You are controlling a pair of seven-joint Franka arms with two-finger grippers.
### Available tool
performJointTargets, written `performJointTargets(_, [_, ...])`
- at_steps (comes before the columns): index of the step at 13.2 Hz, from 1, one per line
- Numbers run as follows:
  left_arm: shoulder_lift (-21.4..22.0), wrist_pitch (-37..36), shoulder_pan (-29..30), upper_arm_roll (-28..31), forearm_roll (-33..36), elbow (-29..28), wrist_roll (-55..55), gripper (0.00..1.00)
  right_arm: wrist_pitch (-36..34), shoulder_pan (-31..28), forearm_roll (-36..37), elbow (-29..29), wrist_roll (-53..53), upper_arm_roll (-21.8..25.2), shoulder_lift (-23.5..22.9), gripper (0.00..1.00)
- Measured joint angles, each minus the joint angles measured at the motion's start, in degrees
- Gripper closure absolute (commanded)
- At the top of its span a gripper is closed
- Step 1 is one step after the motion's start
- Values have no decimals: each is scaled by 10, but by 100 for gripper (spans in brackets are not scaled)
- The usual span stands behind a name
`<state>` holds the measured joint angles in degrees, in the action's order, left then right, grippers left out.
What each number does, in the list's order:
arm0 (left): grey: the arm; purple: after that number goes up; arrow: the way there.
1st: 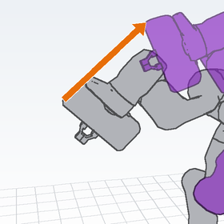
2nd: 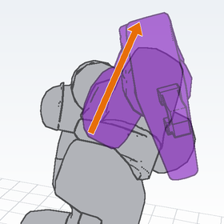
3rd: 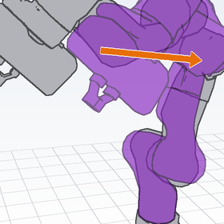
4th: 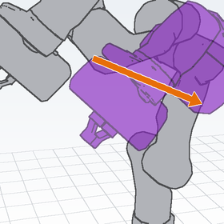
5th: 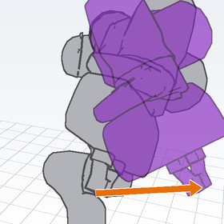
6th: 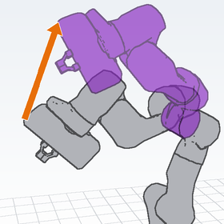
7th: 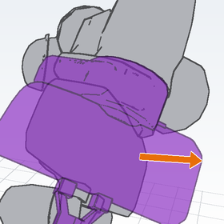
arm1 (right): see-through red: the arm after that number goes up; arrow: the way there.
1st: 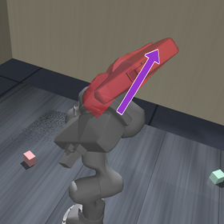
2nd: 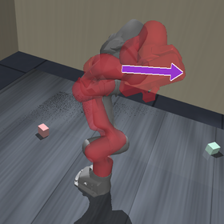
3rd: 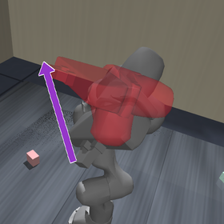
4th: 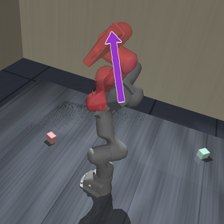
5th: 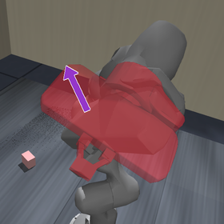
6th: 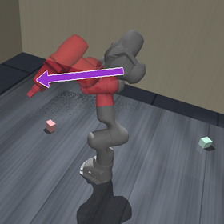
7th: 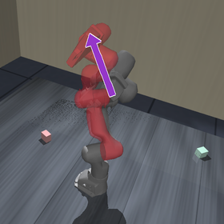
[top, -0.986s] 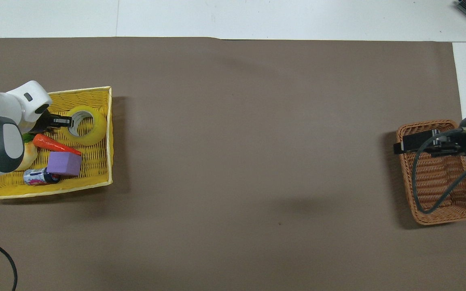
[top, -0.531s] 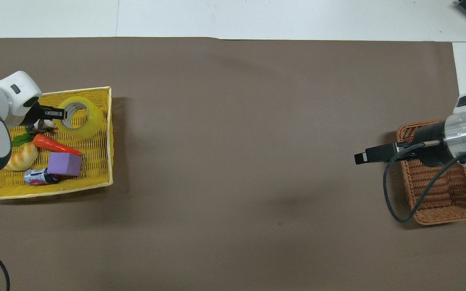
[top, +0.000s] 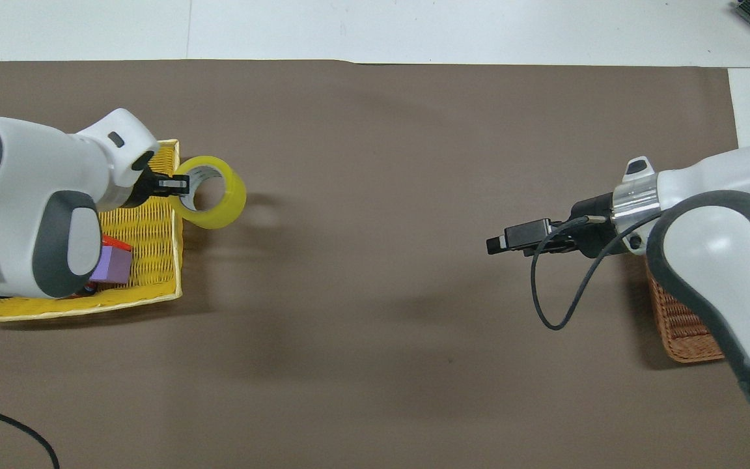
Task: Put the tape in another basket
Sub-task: 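Lift the tape with the left gripper while the right gripper reaches toward it, then grasp the tape with the right gripper while the left gripper releases it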
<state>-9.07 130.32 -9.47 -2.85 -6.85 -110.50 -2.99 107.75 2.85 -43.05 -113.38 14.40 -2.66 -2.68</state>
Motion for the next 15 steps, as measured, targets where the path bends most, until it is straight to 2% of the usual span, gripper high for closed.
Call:
performJointTargets(4, [-20,18,-81,-1,-3,-4,-81,100,85,55,-69,-25,0,-1,-16,2])
performJointTargets(7, [-29,52,-116,-2,-58,-6,-94,100,158,76,-159,-43,40,-1,-27,2])
performJointTargets(10, [-29,76,-147,-2,-112,-6,-94,100,248,121,-229,-62,64,-1,-44,2])
performJointTargets(12, [-29,93,-168,-1,-135,-6,-97,100,309,156,-296,-63,90,-2,-67,2])
performJointTargets(15, [-30,132,-187,0,-171,-7,-101,100,368,174,-406,-54,159,-2,-88,2])
